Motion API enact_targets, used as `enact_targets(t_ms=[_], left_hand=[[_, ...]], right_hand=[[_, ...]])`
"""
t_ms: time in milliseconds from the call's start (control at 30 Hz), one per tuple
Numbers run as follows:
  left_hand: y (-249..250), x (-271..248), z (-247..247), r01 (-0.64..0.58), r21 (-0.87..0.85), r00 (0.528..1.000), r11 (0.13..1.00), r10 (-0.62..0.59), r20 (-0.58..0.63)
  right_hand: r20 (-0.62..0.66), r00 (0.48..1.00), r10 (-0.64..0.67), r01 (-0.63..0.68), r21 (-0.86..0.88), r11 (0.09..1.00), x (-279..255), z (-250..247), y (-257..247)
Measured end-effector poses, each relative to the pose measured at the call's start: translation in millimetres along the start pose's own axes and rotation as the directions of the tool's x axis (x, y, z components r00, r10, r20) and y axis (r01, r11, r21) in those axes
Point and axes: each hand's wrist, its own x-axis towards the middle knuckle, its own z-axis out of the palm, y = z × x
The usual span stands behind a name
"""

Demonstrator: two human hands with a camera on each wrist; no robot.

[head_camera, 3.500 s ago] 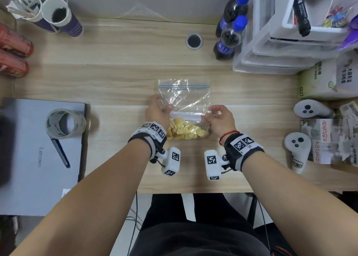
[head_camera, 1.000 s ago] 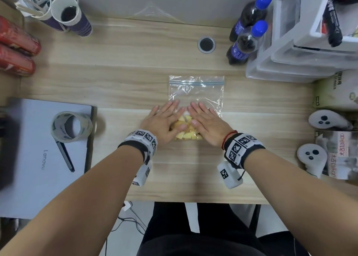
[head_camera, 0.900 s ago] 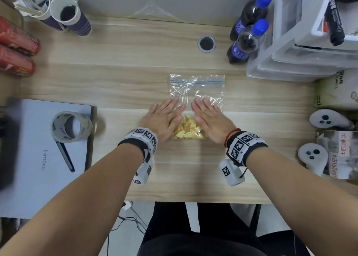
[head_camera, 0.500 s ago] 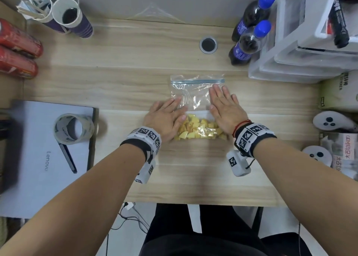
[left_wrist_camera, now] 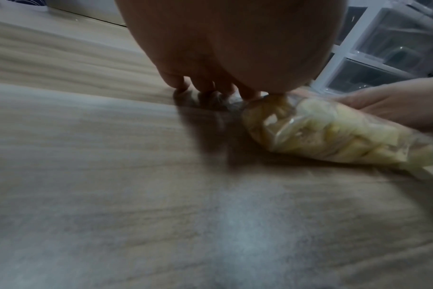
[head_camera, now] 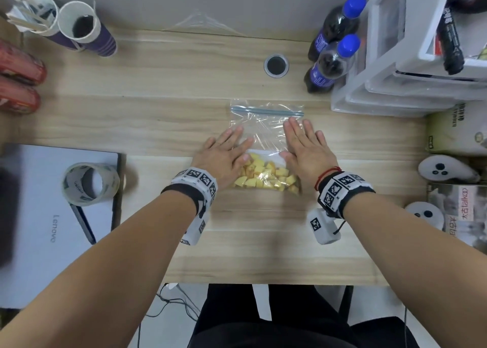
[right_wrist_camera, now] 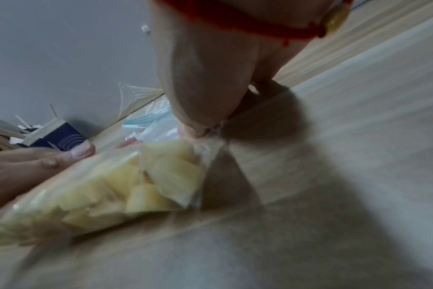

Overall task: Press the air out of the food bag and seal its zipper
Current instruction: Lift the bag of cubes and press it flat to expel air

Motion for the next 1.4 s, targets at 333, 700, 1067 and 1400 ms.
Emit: enact_targets(t_ms=[333, 700, 1067, 1400], left_hand=[[6, -1, -2, 0.034, 0.005, 0.999, 0.999, -0.034, -0.017], [5, -3, -10, 0.016, 0.035, 0.999, 0.999, -0.015, -0.041], [29, 52, -15, -0.172, 0.094, 0.985, 0.981, 0.169, 0.036], [19, 47, -18, 0.054, 0.062, 0.999, 0.997, -0.054, -0.002]], right_hand=[[0.018, 0.944, -0.330, 0.330, 0.008, 0.944, 29, -14, -69], [-0.021, 0.992, -0.125, 0.124, -0.053, 0.991, 42, -13, -10], [-0.052, 0.993, -0.104, 0.099, -0.090, 0.991, 44, -8, -2], [-0.126, 0.979, 0.159, -0.151, 0.073, 0.986, 36, -13, 22]])
